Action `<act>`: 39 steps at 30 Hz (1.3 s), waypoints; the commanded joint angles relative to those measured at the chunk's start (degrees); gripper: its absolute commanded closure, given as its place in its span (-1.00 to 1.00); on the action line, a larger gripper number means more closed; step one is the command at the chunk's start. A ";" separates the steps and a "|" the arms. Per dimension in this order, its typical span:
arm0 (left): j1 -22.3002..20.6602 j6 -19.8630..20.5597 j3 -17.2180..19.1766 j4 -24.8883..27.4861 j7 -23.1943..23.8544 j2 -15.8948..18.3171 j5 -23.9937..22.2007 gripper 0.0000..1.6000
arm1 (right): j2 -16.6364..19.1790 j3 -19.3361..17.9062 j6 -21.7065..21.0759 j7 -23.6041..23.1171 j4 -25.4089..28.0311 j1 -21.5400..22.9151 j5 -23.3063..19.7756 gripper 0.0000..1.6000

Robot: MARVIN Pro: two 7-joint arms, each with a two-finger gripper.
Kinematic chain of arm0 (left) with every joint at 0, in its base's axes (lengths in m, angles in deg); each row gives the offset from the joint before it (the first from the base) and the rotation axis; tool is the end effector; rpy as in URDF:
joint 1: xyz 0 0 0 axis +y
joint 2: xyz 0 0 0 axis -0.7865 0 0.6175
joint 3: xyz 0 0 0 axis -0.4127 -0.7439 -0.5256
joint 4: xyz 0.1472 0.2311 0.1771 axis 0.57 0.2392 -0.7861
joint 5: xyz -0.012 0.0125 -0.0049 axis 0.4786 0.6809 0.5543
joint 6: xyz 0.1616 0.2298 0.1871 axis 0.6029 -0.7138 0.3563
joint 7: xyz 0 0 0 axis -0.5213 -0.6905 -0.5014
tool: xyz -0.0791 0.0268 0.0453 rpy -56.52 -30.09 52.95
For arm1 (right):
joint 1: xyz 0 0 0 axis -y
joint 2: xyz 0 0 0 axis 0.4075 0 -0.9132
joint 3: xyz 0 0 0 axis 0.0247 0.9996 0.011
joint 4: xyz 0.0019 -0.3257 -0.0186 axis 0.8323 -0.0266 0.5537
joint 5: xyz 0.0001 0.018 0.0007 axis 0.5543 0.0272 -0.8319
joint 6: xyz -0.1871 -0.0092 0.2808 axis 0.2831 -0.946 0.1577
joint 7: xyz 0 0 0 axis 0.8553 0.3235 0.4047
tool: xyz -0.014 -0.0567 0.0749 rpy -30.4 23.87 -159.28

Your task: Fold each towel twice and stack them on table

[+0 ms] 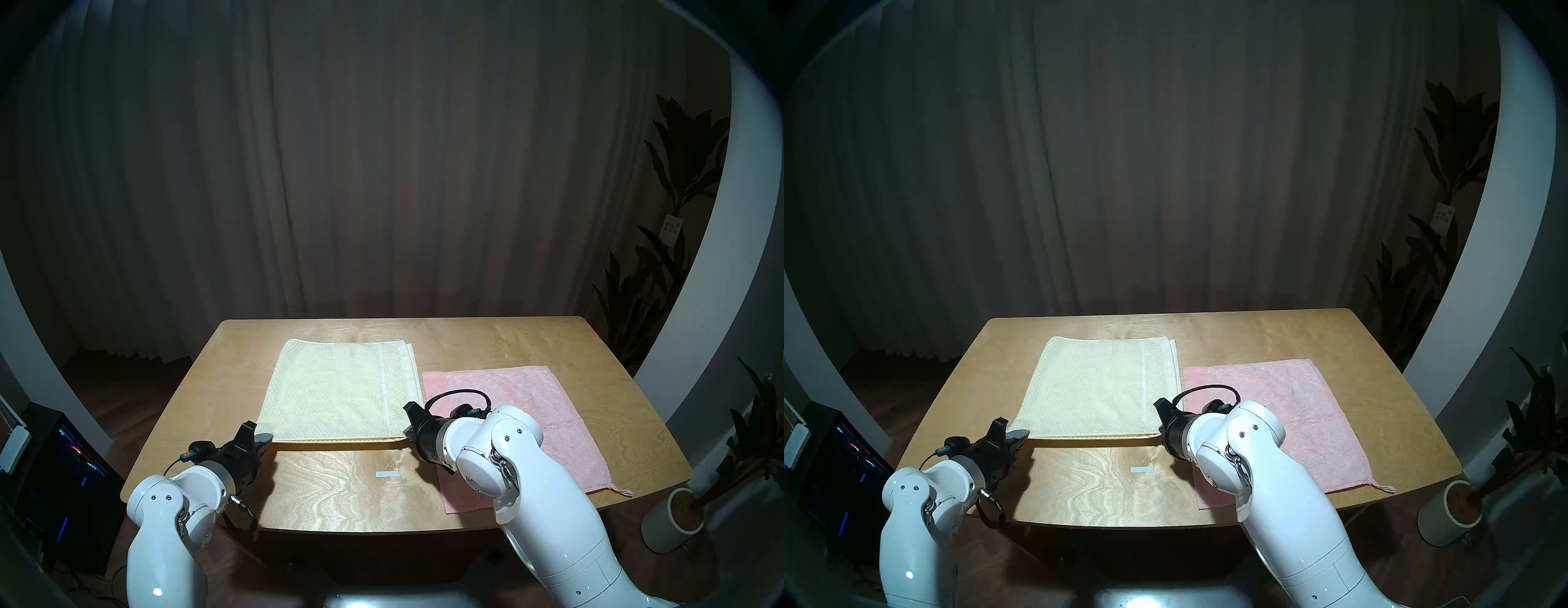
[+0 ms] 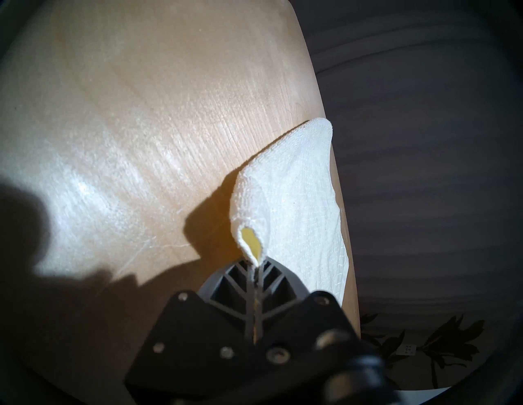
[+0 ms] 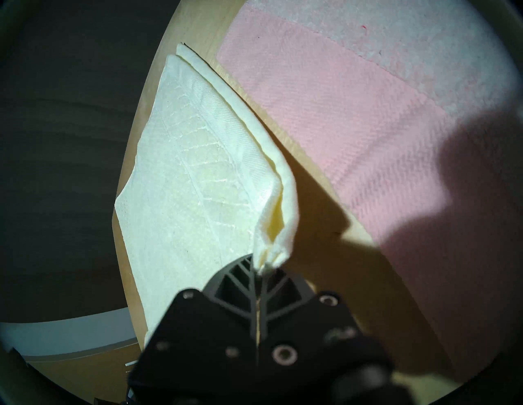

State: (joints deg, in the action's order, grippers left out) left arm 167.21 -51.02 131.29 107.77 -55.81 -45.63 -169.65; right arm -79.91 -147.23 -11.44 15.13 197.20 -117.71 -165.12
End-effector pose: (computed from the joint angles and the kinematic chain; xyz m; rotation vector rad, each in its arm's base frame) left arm 0.2764 0.1100 -0.3685 1.9201 1.2215 0.9279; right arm 0.3508 0.1253 -0.3432 -2.2750 0.8779 -0.5156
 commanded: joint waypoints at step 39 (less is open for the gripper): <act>-10.18 -2.10 2.89 0.18 0.26 2.69 -1.63 1.00 | -5.58 2.15 4.81 -3.15 -4.61 10.42 5.28 1.00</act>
State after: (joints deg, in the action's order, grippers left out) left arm 162.56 -51.20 134.57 107.81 -54.55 -43.69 -171.99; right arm -83.59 -143.78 -7.74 13.69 192.99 -111.73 -160.31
